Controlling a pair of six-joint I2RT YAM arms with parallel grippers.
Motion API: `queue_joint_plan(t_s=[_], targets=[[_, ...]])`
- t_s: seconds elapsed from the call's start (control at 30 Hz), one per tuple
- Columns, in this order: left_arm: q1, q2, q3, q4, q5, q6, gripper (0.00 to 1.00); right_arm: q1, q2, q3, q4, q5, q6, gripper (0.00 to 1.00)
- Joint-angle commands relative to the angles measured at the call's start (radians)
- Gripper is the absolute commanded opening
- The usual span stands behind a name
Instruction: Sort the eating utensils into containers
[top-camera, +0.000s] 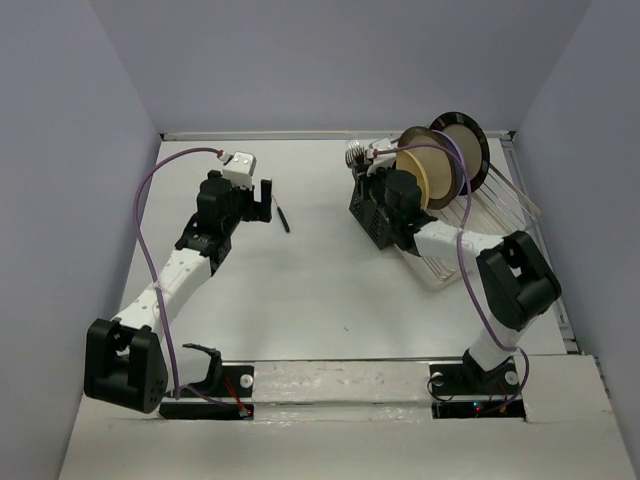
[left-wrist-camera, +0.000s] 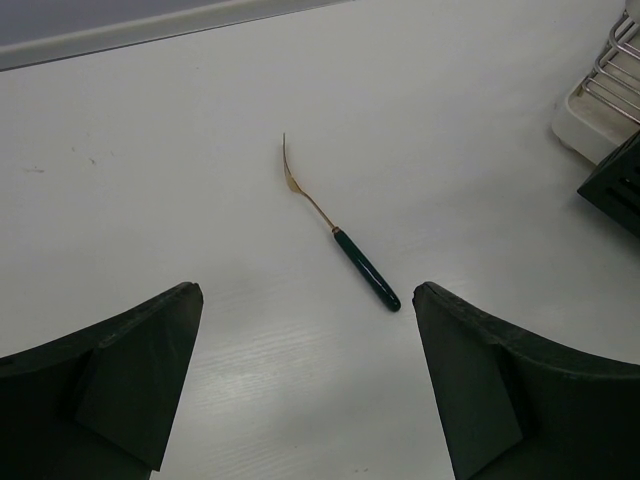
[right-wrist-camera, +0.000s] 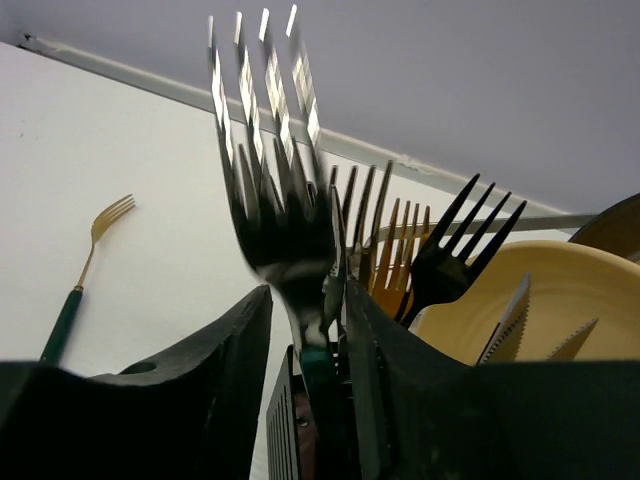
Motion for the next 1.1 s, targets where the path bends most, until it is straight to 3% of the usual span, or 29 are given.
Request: queue_joint_plan(t_s=[0.0, 0.27, 0.4, 0.43, 0.7, 1.07], targets=[[0.004, 0.004, -0.004, 0.058, 0.012, -0.005, 0.99, -0.008, -0.032, -0.023, -0.022, -0.009, 0.0, 0.48], [0.006, 0.048, 0.006, 0.055, 0.035, 0.007, 0.97, -0.008, -0.098, -0.003, -0.089, -0.009, -0.024, 0.54], [0.004, 0.232, 0.124, -0.034, 0.034, 0.021, 0.54, -0.008, -0.163, 0.03, -0.143, -0.045, -0.012, 0.54], [0.004, 0.275, 0.153, -0.054, 0.028, 0.019, 0.52, -0.008, -0.171, 0.04, -0.175, -0.056, -0.006, 0.54], [0.001, 0.626, 0.448, -0.174, -0.047, -0.01, 0.75, -0.008, -0.209, 0.077, -0.266, -0.072, 0.013, 0.54], [-0.025, 0.837, 0.6, -0.252, -0.035, -0.051, 0.78, -0.008, -0.237, 0.044, -0.273, -0.073, 0.002, 0.53]])
